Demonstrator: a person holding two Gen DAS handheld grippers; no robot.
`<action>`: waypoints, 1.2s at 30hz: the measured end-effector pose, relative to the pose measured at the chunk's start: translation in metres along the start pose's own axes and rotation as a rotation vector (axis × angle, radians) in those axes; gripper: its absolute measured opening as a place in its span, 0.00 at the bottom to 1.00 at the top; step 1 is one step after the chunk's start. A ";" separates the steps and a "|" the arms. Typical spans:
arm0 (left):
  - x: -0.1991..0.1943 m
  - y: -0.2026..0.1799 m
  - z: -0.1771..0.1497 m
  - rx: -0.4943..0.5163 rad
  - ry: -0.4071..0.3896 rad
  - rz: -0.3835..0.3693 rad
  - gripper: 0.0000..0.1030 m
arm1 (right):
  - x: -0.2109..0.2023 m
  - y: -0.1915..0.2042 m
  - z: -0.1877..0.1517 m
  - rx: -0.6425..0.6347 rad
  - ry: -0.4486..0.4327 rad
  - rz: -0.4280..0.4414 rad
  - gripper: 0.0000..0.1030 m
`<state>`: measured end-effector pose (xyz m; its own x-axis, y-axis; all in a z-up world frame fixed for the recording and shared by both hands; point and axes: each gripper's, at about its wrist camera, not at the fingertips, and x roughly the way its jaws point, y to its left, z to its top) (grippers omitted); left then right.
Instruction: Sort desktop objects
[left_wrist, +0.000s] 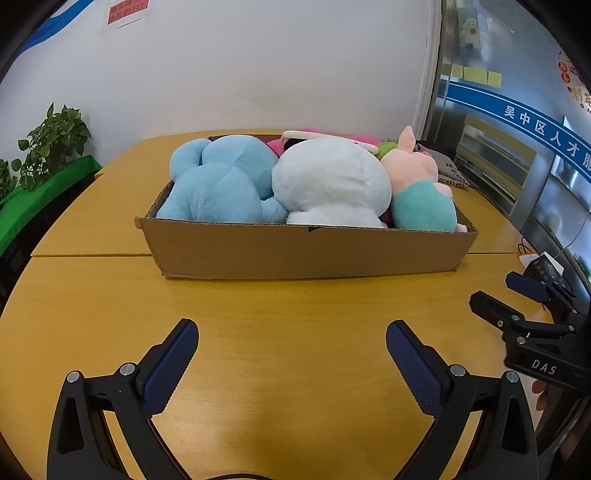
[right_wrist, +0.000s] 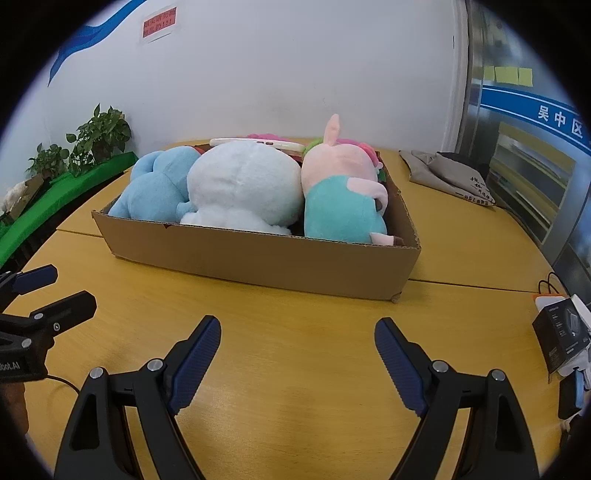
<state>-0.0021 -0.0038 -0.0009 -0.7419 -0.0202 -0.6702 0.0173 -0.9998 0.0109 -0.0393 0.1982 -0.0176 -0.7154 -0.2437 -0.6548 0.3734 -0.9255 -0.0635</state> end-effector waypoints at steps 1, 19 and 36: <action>0.001 0.003 0.001 0.008 0.005 0.008 1.00 | 0.001 0.000 0.000 -0.015 -0.004 0.003 0.83; 0.061 0.233 -0.078 0.128 0.151 -0.217 1.00 | 0.073 -0.170 -0.053 -0.118 0.187 0.184 0.86; 0.075 0.252 -0.076 0.243 0.183 -0.279 1.00 | 0.078 -0.173 -0.040 -0.314 0.215 0.383 1.00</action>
<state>-0.0024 -0.2567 -0.1044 -0.5641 0.2304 -0.7929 -0.3427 -0.9390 -0.0290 -0.1356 0.3506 -0.0878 -0.3681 -0.4514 -0.8129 0.7662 -0.6425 0.0098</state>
